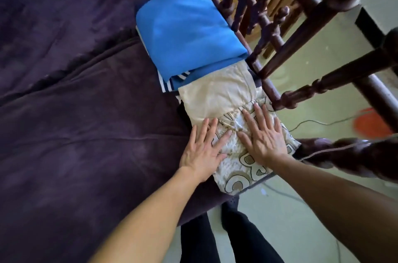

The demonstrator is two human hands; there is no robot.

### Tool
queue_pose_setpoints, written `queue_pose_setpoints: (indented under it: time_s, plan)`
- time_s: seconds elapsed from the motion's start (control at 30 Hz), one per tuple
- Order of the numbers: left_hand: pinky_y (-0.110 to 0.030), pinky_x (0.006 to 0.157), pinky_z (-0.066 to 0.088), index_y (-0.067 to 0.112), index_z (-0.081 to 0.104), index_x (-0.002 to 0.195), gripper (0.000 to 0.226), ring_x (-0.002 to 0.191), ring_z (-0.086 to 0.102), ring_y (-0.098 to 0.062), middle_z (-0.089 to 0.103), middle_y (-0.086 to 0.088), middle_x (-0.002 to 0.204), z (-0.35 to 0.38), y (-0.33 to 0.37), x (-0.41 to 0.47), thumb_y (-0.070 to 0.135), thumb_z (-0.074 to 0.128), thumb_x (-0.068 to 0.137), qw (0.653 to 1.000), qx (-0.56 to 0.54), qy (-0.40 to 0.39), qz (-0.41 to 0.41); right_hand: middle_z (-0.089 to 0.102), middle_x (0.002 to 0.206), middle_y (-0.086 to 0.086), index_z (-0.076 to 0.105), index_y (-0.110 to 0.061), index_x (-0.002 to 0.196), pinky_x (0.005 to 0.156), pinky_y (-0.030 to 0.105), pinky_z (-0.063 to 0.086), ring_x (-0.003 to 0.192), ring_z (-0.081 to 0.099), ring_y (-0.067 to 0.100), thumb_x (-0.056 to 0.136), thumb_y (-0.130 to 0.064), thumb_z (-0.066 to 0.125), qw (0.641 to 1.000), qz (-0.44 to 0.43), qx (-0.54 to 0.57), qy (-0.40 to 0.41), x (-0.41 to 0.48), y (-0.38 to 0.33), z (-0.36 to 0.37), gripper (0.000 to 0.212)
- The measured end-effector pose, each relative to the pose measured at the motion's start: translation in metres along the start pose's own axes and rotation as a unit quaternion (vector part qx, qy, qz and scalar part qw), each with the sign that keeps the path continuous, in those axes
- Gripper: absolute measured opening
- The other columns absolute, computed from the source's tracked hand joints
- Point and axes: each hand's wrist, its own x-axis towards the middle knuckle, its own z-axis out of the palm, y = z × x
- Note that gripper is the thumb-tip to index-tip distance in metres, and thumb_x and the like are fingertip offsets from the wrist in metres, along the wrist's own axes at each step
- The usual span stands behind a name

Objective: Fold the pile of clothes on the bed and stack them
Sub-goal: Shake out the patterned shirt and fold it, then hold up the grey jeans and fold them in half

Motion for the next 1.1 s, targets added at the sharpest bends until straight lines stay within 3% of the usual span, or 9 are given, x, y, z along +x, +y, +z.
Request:
queue_pose_setpoints:
  time_s: [0.13, 0.23, 0.37, 0.5, 0.63, 0.87, 1.1]
  plan:
    - [-0.052, 0.118, -0.005, 0.036, -0.016, 0.148, 0.064, 0.144, -0.024, -0.031, -0.025, -0.010, 0.156, -0.029, 0.014, -0.023, 0.046, 0.027, 0.101, 0.999, -0.023, -0.025, -0.038, -0.011, 0.162, 0.000, -0.010, -0.038, 0.151, 0.116, 0.052, 0.012, 0.149, -0.010, 0.022, 0.090, -0.071, 0.001, 0.998, -0.020, -0.009, -0.060, -0.006, -0.003, -0.028, 0.070]
    - [-0.050, 0.118, 0.009, 0.026, 0.018, 0.149, 0.056, 0.147, 0.000, -0.031, 0.004, -0.013, 0.160, -0.055, 0.031, -0.067, 0.025, 0.040, 0.098, 0.991, -0.071, 0.022, -0.110, 0.006, 0.161, 0.008, 0.015, -0.029, 0.149, 0.115, 0.053, 0.016, 0.148, 0.006, 0.028, 0.097, -0.057, 0.023, 0.997, -0.043, -0.018, -0.061, -0.019, -0.008, -0.067, 0.060]
    - [-0.041, 0.099, 0.033, 0.023, 0.049, 0.125, 0.032, 0.123, 0.041, -0.026, 0.046, -0.004, 0.132, -0.066, 0.042, -0.150, 0.031, 0.040, 0.095, 0.970, -0.114, 0.022, -0.215, 0.037, 0.150, 0.006, 0.042, -0.024, 0.137, 0.110, 0.045, 0.027, 0.138, 0.033, 0.024, 0.096, -0.039, 0.038, 0.989, -0.138, -0.049, -0.008, -0.050, -0.032, -0.110, 0.045]
    - [-0.038, 0.088, 0.041, 0.020, 0.054, 0.114, 0.026, 0.109, 0.053, -0.026, 0.055, -0.003, 0.117, -0.055, 0.032, -0.239, 0.032, 0.040, 0.096, 0.941, -0.147, 0.009, -0.306, 0.060, 0.124, 0.003, 0.056, -0.022, 0.124, 0.091, 0.035, 0.044, 0.113, 0.057, 0.024, 0.096, -0.035, 0.042, 0.971, -0.232, -0.017, -0.049, -0.083, -0.088, -0.128, 0.034]
    - [-0.036, 0.081, 0.046, 0.018, 0.057, 0.110, 0.023, 0.106, 0.058, -0.028, 0.062, -0.005, 0.113, -0.035, 0.017, -0.329, 0.029, 0.043, 0.095, 0.888, -0.206, 0.052, -0.407, 0.066, 0.110, 0.004, 0.059, -0.021, 0.113, 0.074, 0.034, 0.046, 0.097, 0.064, 0.030, 0.095, -0.035, 0.042, 0.950, -0.307, -0.020, -0.051, -0.118, -0.160, -0.126, 0.028]
    - [-0.031, 0.078, 0.046, 0.021, 0.060, 0.109, 0.022, 0.105, 0.061, -0.026, 0.068, -0.004, 0.109, 0.006, -0.005, -0.477, 0.029, 0.046, 0.094, 0.828, -0.226, 0.097, -0.504, 0.066, 0.113, 0.004, 0.059, -0.019, 0.114, 0.078, 0.037, 0.049, 0.100, 0.062, 0.031, 0.094, -0.033, 0.043, 0.903, -0.427, -0.029, -0.040, -0.183, -0.301, -0.121, 0.028]
    - [-0.031, 0.081, 0.046, 0.024, 0.060, 0.113, 0.024, 0.105, 0.062, -0.026, 0.069, -0.004, 0.107, 0.053, -0.049, -0.628, 0.034, 0.049, 0.093, 0.797, -0.226, 0.123, -0.546, 0.065, 0.116, 0.006, 0.059, -0.020, 0.111, 0.077, 0.036, 0.046, 0.102, 0.062, 0.032, 0.095, -0.033, 0.046, 0.889, -0.454, -0.052, -0.034, -0.260, -0.451, -0.107, 0.024]
